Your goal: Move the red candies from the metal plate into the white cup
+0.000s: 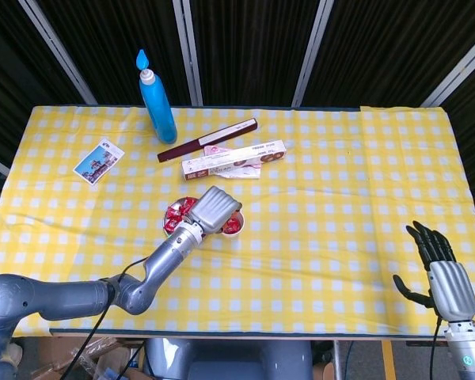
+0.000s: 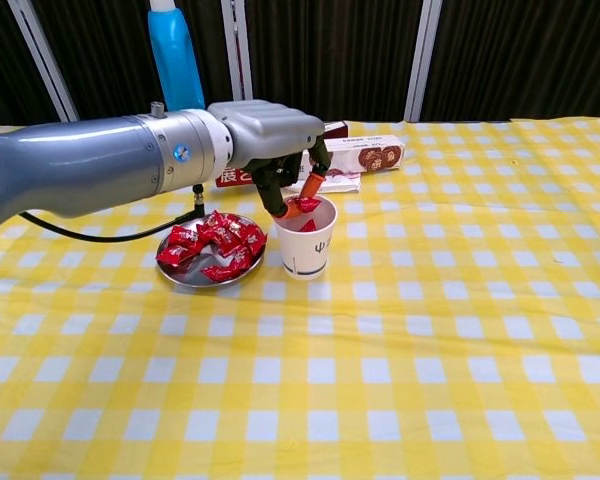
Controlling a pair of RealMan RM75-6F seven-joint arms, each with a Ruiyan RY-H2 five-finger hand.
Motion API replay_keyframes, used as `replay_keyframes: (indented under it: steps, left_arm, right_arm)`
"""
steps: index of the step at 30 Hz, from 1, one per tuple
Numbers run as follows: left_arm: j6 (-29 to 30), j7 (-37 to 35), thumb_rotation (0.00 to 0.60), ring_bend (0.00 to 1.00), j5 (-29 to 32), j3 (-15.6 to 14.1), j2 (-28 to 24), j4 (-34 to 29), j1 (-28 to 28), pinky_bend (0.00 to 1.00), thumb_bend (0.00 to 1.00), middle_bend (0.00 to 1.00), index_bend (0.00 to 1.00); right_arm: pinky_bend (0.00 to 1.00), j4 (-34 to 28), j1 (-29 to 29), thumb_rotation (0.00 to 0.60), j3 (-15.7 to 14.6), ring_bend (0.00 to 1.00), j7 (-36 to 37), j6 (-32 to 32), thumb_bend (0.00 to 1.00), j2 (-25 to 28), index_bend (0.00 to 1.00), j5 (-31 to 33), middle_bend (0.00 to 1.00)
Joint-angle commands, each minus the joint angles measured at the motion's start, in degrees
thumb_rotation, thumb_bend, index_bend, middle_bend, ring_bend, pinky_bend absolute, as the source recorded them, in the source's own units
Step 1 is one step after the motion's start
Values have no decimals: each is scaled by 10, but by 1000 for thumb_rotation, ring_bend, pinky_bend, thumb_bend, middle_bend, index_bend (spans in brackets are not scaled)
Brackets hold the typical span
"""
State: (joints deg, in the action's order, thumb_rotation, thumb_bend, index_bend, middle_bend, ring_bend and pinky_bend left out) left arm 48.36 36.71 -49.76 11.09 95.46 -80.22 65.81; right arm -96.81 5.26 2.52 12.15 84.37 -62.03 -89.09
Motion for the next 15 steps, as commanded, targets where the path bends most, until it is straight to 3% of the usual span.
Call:
replay_keyframes:
  steps: [1,4,15]
  left_arm:
    - [-2,3,600,974,7,0,3,1,3,1000,367,944,527]
    - [2,5,600,973,9,-1,-2,-6,2,1000,322,935,482]
    - [33,-15,600,971,18,1,-58,-57,-26,1000,317,931,438]
  right_arm:
    - [0,0,0,600,0,0,0,0,388,0,0,0,0]
    - [0,0,0,600,0,0,-1,1,388,0,0,0,0]
    - [0,0,-1,600,-1,0,-4,2,387,-1,0,-2,0]
